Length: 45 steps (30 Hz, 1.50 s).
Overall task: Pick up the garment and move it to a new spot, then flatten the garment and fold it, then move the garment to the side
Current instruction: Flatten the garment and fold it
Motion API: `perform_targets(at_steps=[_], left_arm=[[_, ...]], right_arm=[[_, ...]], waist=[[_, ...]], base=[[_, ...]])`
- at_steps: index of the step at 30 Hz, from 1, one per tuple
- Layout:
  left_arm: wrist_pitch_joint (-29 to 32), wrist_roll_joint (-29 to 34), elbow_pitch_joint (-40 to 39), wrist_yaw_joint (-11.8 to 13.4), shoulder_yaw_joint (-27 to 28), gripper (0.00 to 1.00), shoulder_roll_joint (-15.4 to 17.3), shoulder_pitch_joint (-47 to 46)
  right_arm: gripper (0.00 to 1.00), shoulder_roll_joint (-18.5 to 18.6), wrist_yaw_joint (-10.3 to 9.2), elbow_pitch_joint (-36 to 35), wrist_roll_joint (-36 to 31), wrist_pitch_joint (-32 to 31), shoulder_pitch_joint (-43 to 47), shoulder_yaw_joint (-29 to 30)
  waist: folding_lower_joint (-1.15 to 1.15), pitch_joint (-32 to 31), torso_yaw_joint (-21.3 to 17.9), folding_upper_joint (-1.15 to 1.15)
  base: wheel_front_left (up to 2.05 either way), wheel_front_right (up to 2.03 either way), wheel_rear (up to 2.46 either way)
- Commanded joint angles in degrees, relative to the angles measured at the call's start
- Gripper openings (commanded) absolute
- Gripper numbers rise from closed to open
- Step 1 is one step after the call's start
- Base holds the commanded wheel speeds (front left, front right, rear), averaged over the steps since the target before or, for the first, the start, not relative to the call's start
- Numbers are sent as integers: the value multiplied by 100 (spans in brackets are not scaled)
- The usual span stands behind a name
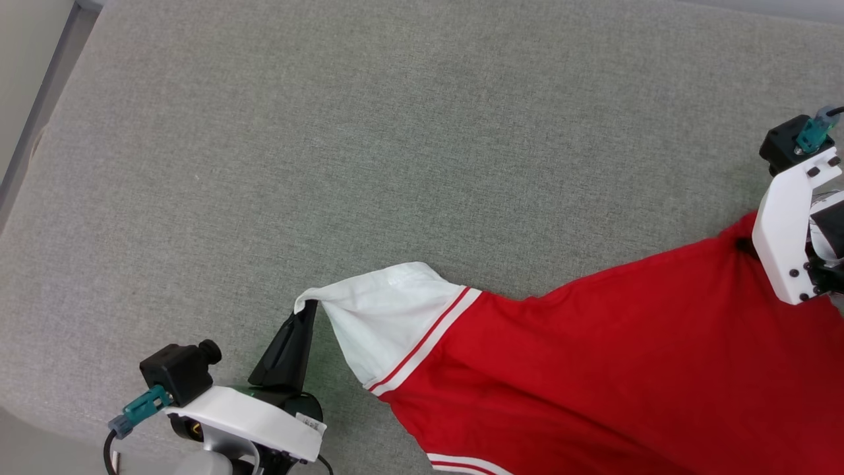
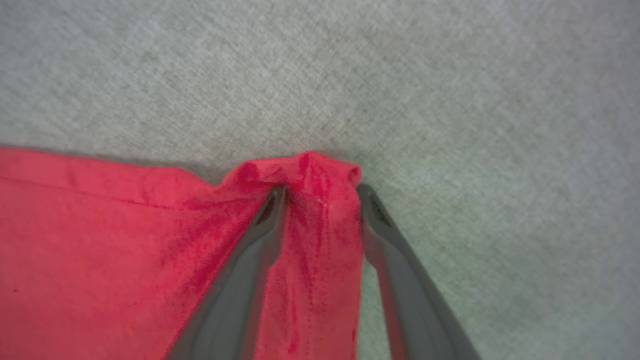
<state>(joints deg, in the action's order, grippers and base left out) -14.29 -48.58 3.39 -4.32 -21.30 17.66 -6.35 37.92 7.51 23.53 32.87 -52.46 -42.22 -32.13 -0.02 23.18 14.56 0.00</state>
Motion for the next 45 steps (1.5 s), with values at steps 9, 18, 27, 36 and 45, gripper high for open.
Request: perform_targets(at_steps=[9,18,27,36,45], left_arm=[[-36,18,140,12,76,0,82,110],[113,121,-209,169,219,0,425,110],[455,296,-909,375,470,0,868,-553],[879,487,-1264,478,671,0,1154,-1926],[1374,633,-916,278,666,0,1191,-4312]], right_arm=[[0,-187,-7,452,470,1091,-43,-112],[0,-121,-6,71,843,2255,143,114],[0,-166,-6,-629,806,2837,474,776],[0,-438,-6,-1431,436,2850,366,1646],[0,-977,-6,-2124,-191,2463,-736,2529]], waist=[[2,-497,-203,0],[2,-1220,-450,0],[2,-1743,-710,0],[2,-1846,-919,0],[2,-984,-1014,0]], base=[[0,0,0],[0,0,0],[0,0,0],[0,0,0],[0,0,0]])
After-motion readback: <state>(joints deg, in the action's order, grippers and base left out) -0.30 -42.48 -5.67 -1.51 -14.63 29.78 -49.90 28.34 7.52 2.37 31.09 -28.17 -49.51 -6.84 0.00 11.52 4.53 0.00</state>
